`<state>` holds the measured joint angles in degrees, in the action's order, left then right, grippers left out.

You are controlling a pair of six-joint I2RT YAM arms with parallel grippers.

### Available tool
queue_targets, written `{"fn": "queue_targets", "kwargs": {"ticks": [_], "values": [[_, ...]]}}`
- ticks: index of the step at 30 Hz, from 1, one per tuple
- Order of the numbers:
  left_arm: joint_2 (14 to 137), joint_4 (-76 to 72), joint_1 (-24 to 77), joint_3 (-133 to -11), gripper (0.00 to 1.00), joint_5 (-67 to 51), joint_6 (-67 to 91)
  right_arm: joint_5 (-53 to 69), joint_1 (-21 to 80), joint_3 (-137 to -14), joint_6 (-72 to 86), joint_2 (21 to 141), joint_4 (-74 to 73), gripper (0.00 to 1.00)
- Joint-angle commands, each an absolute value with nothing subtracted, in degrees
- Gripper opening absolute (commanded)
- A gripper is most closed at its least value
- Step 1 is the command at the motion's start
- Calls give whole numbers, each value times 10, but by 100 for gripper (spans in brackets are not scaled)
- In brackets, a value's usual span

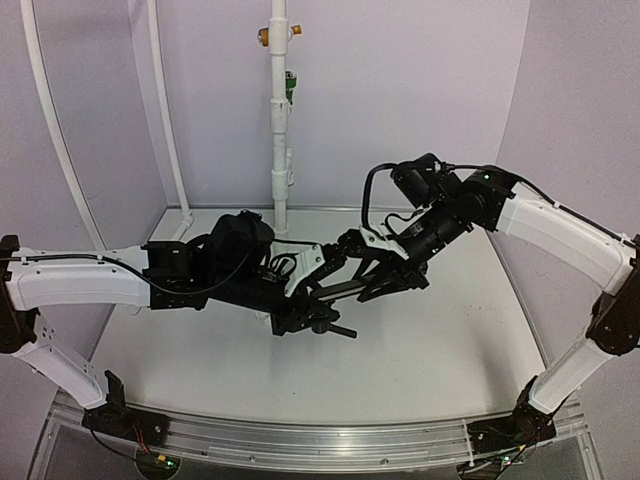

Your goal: Install the water faucets

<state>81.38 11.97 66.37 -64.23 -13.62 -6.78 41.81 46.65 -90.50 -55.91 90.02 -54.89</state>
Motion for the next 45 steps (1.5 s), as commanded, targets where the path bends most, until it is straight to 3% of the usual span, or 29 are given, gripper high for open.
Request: {"fn": "queue_targets", "kwargs": {"ticks": [1,3,6,16,33,45], "values": [[776,50,665,-652,55,-108,-73,414,467,-915,-528,887,-540,0],[761,43,664,-641,70,-99,-65,413,466,-919,-521,885,-536,0],[724,17,665,-609,84,-94,-60,425,455,-926,-511,883,-531,0],[655,7,662,-539,93,-93,-45,511,421,-990,-442,878,-509,0],[651,-42,640,-530,90,-121,-20,591,419,-993,-428,869,-502,0],[705,-34,639,-572,58,-175,-5,605,420,-999,-421,874,-499,0]]}}
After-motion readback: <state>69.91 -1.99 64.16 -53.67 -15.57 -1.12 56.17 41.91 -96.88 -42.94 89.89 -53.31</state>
